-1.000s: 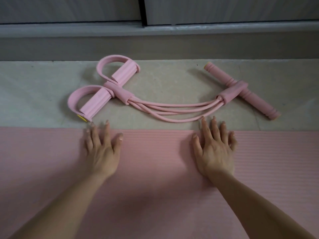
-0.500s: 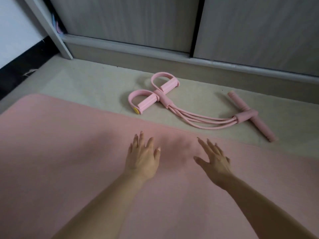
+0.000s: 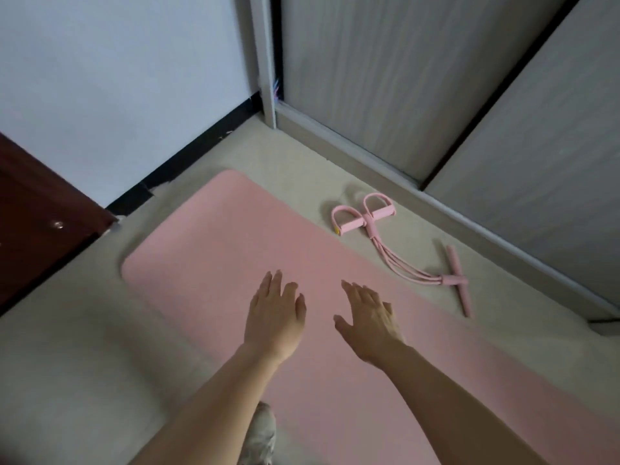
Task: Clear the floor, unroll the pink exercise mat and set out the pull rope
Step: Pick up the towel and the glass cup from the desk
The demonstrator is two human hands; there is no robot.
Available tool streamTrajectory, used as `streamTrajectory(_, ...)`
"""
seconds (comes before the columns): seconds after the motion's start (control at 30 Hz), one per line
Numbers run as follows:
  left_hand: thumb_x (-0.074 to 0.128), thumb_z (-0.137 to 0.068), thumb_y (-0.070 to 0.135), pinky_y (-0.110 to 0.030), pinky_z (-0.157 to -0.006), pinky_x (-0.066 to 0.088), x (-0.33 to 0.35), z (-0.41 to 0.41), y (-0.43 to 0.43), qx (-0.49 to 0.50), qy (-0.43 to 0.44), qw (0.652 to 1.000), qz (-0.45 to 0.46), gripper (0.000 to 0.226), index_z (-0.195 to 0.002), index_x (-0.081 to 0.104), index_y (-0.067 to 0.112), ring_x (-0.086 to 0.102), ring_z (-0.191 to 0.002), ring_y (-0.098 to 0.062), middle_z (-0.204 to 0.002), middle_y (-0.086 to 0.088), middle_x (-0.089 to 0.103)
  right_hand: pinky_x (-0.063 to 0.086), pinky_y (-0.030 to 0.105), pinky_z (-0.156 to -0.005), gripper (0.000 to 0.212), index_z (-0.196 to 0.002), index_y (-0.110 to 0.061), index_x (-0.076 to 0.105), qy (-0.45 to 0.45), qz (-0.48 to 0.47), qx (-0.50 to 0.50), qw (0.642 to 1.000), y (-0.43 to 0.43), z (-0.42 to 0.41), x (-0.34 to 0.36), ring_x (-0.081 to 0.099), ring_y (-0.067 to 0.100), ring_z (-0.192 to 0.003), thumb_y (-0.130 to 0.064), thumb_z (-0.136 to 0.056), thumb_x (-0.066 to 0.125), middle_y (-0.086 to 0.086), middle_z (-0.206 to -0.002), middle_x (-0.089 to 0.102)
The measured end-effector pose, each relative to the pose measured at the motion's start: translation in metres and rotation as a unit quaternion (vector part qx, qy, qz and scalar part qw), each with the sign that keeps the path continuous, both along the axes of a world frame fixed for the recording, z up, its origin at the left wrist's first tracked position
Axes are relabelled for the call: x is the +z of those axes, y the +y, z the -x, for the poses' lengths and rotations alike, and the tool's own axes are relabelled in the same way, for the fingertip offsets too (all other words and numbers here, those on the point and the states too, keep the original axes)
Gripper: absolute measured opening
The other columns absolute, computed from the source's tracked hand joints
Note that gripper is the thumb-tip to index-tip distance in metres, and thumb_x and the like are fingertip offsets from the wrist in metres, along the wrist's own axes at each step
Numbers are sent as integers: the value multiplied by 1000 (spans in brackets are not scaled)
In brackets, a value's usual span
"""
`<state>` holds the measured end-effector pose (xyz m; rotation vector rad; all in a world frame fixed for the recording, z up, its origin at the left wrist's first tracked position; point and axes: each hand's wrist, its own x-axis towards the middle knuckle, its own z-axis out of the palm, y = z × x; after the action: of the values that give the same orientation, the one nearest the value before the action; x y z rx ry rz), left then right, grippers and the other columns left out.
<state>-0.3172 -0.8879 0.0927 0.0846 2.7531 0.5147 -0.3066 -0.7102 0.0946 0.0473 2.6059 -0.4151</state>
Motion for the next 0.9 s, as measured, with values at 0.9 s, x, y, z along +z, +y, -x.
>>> streamTrajectory(0.9,33,-99,33,-34,-119,20,315,-508,-133,499,134,853,70,38,-133,49,26,12,-149,-18,-161,-2,16,28,43,-112,69,-152,-18,24,54,32,524,849,-250,-312,303,24,24,-144,-46,-94,47,2,-157,30)
